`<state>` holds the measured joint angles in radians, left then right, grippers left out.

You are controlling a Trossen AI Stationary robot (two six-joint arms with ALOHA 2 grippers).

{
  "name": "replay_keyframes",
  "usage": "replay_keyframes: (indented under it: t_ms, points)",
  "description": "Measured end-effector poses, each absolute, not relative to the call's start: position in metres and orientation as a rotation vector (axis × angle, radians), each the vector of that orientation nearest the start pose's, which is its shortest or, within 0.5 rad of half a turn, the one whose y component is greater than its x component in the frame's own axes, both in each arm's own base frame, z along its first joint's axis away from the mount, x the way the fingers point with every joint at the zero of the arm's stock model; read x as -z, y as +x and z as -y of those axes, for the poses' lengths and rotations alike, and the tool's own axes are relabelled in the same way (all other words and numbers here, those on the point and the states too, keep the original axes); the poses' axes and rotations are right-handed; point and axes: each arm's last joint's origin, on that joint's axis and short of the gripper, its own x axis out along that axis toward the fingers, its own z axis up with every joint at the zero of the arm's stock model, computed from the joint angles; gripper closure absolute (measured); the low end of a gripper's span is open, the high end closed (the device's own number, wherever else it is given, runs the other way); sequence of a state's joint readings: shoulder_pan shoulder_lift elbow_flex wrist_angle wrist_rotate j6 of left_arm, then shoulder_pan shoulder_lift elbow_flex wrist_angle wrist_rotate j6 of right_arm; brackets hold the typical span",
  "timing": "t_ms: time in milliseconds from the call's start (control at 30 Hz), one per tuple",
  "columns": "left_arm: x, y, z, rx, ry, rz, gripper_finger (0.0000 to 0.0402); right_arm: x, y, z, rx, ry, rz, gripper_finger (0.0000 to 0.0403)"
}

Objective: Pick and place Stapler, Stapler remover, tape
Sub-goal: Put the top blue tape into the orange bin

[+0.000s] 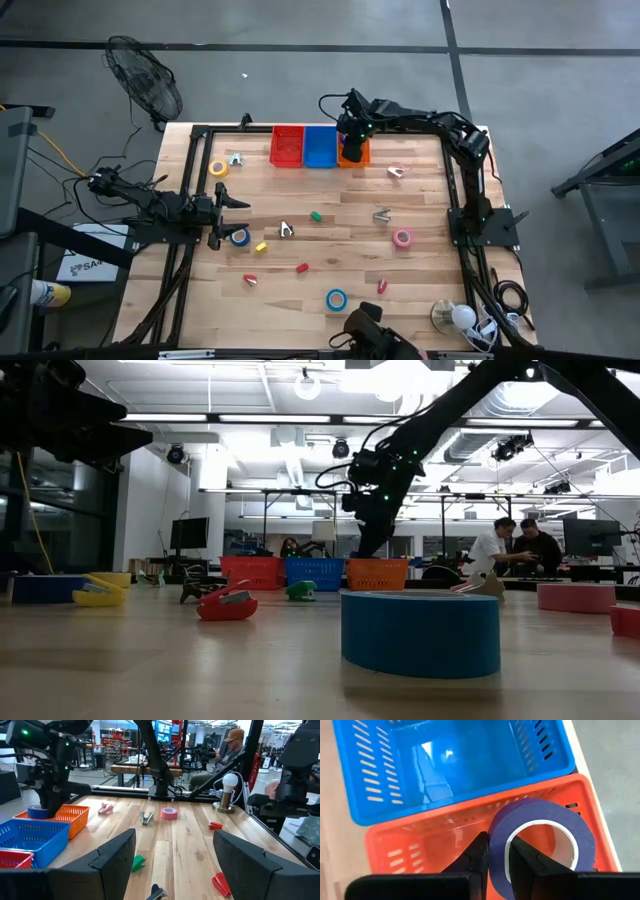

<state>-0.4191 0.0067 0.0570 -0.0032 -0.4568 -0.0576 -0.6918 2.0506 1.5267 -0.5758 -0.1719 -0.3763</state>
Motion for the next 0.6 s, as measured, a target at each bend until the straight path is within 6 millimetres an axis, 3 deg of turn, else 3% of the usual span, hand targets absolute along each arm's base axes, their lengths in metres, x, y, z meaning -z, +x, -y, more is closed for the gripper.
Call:
replay_keyframes:
  t_ms: [433,600]
  points:
    - [-0.182,0.089,0.026,-0.036,-0.077,0.043,0.014,-0.173,0.331,0.272,0.293,0.13,-1.03,0.0361]
    - [-0.182,0.089,0.025,-0.037,-0.078,0.044,0.014,-0.162,0.332,0.273,0.29,0.158,-1.051,0.0361]
